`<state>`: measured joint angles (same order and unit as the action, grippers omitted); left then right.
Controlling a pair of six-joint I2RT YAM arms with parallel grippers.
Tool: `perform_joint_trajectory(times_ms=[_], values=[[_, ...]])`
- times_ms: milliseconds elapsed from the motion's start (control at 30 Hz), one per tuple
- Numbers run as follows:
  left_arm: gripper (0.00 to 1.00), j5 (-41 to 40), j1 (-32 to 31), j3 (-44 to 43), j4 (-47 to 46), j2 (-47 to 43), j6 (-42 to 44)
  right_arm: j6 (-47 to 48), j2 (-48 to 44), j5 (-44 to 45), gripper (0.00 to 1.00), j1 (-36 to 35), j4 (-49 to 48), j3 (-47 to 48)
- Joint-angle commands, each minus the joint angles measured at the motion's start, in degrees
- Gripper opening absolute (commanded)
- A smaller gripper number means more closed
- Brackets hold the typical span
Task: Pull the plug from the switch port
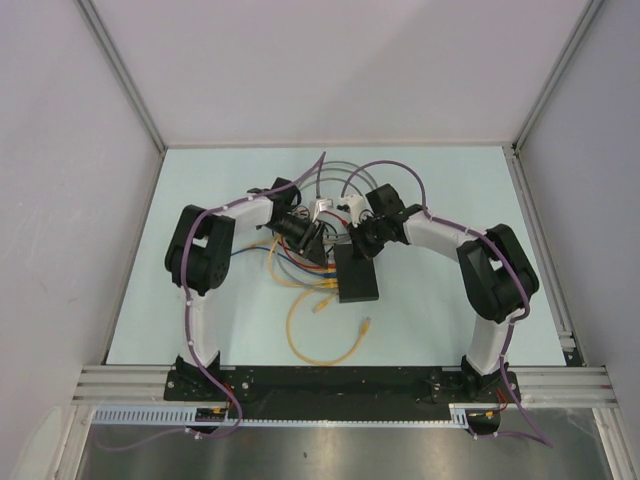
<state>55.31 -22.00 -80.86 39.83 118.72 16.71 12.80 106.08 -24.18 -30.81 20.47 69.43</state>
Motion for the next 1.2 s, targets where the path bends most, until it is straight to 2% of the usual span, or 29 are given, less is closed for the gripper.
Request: perform_joint_trajectory(times_ms=[0, 400, 700, 1000, 1067, 1100, 1167], values=[[0.52, 1.65, -0.33, -2.63, -3.71, 1.34, -2.38, 2.05, 0.36, 3.88, 0.00, 0.05, 4.76, -2.89], [0.51, 2.35, -0.33, -7.56, -3.54, 6.17, -4.85, 2.14, 0.18, 3.62, 0.00, 0.04, 4.32, -4.04], [0.43, 4.45, -0.33, -7.47, -1.52, 8.28, -3.70, 1.71, 1.14, 3.27, 0.00, 0.22, 3.96, -4.04], [0.43, 4.46, -0.24, -7.38, -0.99, 9.87, -4.05, 1.27, 1.50, 2.92, 0.00, 0.04, 3.70, -4.04], [0.40, 5.07, -0.33, -7.47, -0.90, 10.04, -4.05, 1.27, 1.58, 2.92, 0.00, 0.13, 3.79, -4.04], [0.35, 5.51, -0.33, -7.73, -0.72, 10.57, -3.88, 1.27, 1.58, 2.92, 0.00, 0.13, 3.70, -4.04], [0.37, 5.95, -0.33, -8.08, 0.42, 10.75, -3.70, 1.27, 1.67, 2.92, 0.00, 0.22, 3.70, -4.04]])
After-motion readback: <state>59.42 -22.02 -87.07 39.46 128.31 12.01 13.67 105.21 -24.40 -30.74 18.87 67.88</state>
